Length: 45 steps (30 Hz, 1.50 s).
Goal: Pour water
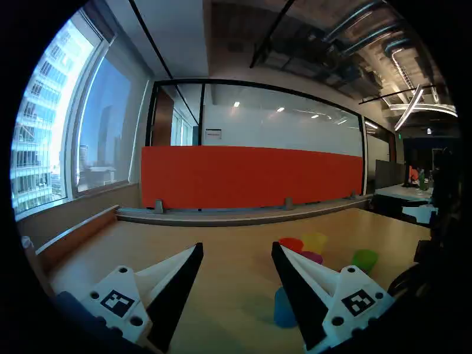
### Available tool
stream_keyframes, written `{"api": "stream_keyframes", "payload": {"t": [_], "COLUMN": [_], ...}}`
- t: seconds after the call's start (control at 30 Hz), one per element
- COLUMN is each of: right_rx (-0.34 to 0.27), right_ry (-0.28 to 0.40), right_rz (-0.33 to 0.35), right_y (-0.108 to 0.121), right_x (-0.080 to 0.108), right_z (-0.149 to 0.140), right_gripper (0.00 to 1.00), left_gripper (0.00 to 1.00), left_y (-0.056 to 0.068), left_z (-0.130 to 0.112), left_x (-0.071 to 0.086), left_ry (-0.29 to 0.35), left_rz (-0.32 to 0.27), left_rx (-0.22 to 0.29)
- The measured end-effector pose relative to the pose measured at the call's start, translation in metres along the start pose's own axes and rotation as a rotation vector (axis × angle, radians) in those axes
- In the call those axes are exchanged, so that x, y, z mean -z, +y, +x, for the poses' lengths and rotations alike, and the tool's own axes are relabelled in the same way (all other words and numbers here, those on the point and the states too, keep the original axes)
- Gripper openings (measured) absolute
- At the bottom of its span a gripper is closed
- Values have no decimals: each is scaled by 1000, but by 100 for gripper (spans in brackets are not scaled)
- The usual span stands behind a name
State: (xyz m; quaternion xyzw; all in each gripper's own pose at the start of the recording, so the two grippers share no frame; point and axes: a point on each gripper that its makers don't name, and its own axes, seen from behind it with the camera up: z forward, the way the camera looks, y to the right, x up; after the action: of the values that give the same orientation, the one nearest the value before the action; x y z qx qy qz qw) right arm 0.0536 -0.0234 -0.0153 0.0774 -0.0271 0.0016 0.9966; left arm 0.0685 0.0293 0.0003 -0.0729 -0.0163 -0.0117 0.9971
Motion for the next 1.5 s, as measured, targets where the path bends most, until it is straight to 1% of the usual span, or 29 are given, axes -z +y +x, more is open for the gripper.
{"api": "stream_keyframes", "payload": {"t": [0.2, 0.4, 0.6, 0.87, 1.1, 1.2, 1.3, 1.5], "right_rx": [-7, -3, 6, 3, 16, 12, 6, 9], "right_ry": [31, 33, 38, 40, 55, 52, 49, 53], "right_rz": [-13, -41, -57, -56, -80, -92, -100, -117], "right_y": [4, 9, 8, 3, 6, 9, 11, 14], "right_x": [4, 7, 10, 12, 15, 17, 18, 22], "right_z": [4, 5, 3, 4, 8, 8, 9, 9], "right_gripper": [100, 100, 100, 100, 100, 100, 100, 100], "left_gripper": [86, 86, 86, 86, 86, 86, 86, 86], "left_y": [-3, -6, -12, -21, -25, -25, -23, -27], "left_z": [0, -7, -14, -16, -17, -16, -22, -36], "left_x": [0, 1, 0, 1, 4, 5, 5, 6], "left_ry": [13, 12, 8, 30, 50, 63, 69, 59], "left_rz": [30, 51, 73, 104, 133, 143, 145, 164], "left_rx": [-7, 1, -6, -23, -42, -55, -59, -66]}}
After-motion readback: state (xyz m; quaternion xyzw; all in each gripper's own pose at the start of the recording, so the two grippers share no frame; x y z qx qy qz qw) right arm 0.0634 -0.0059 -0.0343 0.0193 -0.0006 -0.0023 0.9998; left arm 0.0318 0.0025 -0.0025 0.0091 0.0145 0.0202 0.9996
